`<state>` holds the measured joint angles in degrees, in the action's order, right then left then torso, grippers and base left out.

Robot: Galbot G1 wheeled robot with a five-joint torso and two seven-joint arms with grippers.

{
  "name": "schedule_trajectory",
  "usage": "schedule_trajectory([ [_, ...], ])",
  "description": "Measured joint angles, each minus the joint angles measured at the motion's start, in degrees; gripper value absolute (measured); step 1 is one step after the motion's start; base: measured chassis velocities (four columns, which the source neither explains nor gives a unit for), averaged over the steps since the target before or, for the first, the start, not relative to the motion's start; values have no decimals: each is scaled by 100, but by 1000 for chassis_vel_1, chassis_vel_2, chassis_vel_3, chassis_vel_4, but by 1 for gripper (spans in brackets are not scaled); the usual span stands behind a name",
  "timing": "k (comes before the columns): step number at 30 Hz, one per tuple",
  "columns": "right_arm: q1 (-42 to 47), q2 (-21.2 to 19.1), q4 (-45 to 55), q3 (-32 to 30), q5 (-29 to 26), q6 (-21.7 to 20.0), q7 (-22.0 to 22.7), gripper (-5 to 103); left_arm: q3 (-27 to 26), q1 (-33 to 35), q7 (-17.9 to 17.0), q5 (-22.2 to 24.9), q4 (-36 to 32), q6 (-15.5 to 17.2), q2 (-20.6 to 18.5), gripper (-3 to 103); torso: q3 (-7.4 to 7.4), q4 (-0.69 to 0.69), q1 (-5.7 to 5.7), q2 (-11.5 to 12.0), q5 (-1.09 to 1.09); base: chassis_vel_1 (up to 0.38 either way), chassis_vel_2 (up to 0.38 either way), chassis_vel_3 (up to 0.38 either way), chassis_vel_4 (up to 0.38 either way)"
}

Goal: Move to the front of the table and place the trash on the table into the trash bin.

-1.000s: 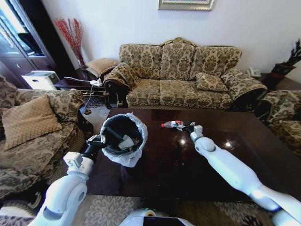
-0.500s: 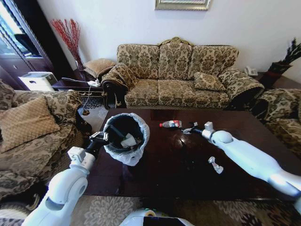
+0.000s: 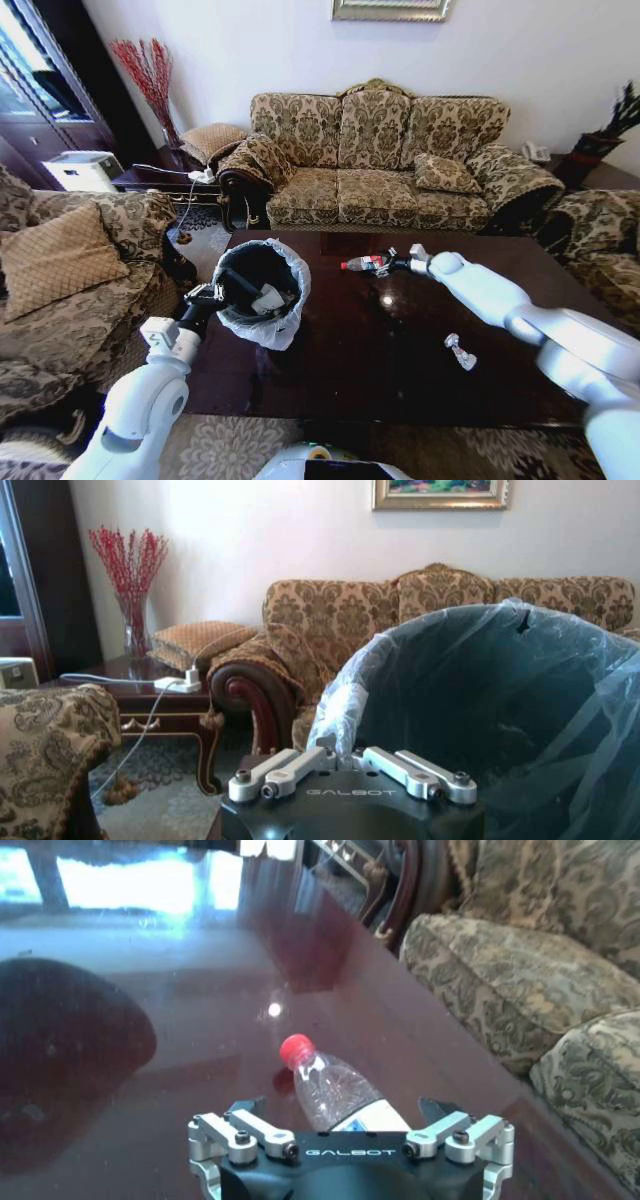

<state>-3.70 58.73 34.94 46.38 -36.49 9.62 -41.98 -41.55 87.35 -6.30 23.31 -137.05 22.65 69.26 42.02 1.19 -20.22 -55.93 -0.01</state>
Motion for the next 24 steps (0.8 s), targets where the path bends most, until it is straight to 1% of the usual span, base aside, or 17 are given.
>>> schedule_trajectory([
  [5,-34,198,-157,66,121,-200,13,98,0,-8,6,-27,-1,-8,34,1,0,-3,1,0,1,0,0,0,0],
  [10,-34,286,-188,134,234,-303,61,98,-18,-17,6,-29,-14,-19,28,1,0,-2,0,0,1,0,0,0,0],
  [12,-34,348,-211,149,252,-393,195,98,-25,-10,4,-29,-37,-20,27,1,-1,-2,1,0,0,0,0,0,0],
  [13,-34,348,-211,149,252,-393,195,98,-25,-10,4,-29,-37,-20,27,1,-1,-2,1,0,0,0,0,0,0],
  [15,-5,396,-218,122,248,-494,398,98,-25,22,5,-25,-66,-23,23,1,-1,-2,1,0,0,0,0,0,0],
  [16,27,422,-240,92,259,-548,507,101,-26,38,5,-23,-78,-23,13,1,0,-2,1,0,1,0,0,0,0],
  [17,27,422,-240,92,259,-548,507,101,-26,38,5,-23,-78,-23,13,1,0,-2,1,0,1,0,0,0,0],
  [18,49,433,-248,63,282,-590,566,97,-29,44,5,-22,-84,-23,6,1,0,-2,1,0,1,0,0,0,0],
  [19,116,455,-260,-51,372,-760,693,96,-39,57,4,-13,-101,-23,-13,1,-1,-2,1,0,0,0,0,0,0],
  [20,159,465,-271,-125,427,-853,724,95,-46,63,4,-8,-111,-23,-27,1,-1,-2,1,0,0,0,0,0,0],
  [24,258,498,-360,-267,522,-924,763,94,-67,87,4,1,-119,-23,-60,1,-1,-2,1,0,0,0,0,0,0],
])
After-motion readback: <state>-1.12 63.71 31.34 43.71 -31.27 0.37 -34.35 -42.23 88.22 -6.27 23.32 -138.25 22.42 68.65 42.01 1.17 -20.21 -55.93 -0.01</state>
